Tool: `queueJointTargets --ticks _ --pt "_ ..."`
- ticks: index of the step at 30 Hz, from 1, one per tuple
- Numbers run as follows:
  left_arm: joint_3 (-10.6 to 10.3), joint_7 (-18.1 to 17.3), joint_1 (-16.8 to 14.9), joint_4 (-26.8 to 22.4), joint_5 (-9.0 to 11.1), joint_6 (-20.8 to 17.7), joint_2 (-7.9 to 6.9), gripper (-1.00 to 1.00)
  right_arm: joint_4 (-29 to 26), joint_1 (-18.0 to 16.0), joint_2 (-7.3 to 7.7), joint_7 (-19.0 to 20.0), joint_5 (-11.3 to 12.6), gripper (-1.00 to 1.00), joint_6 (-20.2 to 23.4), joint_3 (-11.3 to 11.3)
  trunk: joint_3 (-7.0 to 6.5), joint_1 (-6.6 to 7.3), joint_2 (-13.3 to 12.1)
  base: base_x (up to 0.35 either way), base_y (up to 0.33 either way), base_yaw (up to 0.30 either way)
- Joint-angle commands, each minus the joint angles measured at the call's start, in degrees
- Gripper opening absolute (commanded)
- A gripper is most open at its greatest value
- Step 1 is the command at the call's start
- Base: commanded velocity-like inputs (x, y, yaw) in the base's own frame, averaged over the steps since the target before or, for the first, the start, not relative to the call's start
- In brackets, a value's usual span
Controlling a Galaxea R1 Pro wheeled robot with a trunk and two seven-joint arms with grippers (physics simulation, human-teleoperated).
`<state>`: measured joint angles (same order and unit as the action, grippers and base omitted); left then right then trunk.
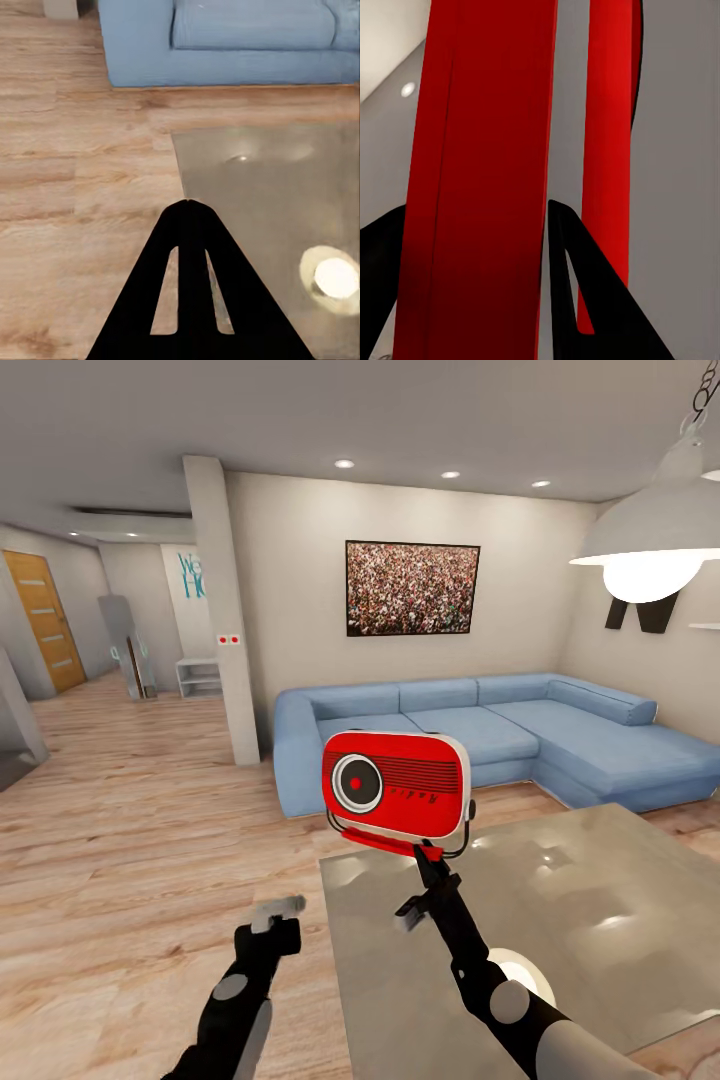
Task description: Turn on the radio receiver that's on the table in the living room.
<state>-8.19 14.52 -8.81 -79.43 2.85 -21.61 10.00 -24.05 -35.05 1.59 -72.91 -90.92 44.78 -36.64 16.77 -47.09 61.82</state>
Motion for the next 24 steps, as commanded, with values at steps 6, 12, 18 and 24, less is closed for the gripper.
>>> queueJointTargets --ticks 6,12,18,24 --pt "-1.7 -7.8 -8.53 -0.23 0.2 -10.01 0.0 -1.0 0.0 -0.01 -0.01 -0.04 -0.45 -1.0 0.29 0.08 0.0 0.0 0.0 0.0 0.0 0.0" --pt "-2.13 -12.14 -15.38 -0.44 1.02 -13.97 0.0 -1.0 1.26 -0.01 -0.01 -0.04 -0.63 -1.0 0.35 0.04 0.0 0.0 0.0 0.0 0.0 0.0" --pt "-2.18 -12.96 -19.83 -0.65 8.12 -15.94 0.0 -1.0 2.5 -0.01 -0.01 -0.04 -0.66 -1.0 0.37 0.0 0.0 0.0 0.0 0.0 0.0 0.0" --pt "-2.33 -13.07 -23.31 -0.8 15.51 -17.67 0.0 -1.0 2.6 -0.01 -0.01 -0.04 -0.68 -1.0 0.35 -0.01 0.0 0.0 0.0 0.0 0.0 0.0"
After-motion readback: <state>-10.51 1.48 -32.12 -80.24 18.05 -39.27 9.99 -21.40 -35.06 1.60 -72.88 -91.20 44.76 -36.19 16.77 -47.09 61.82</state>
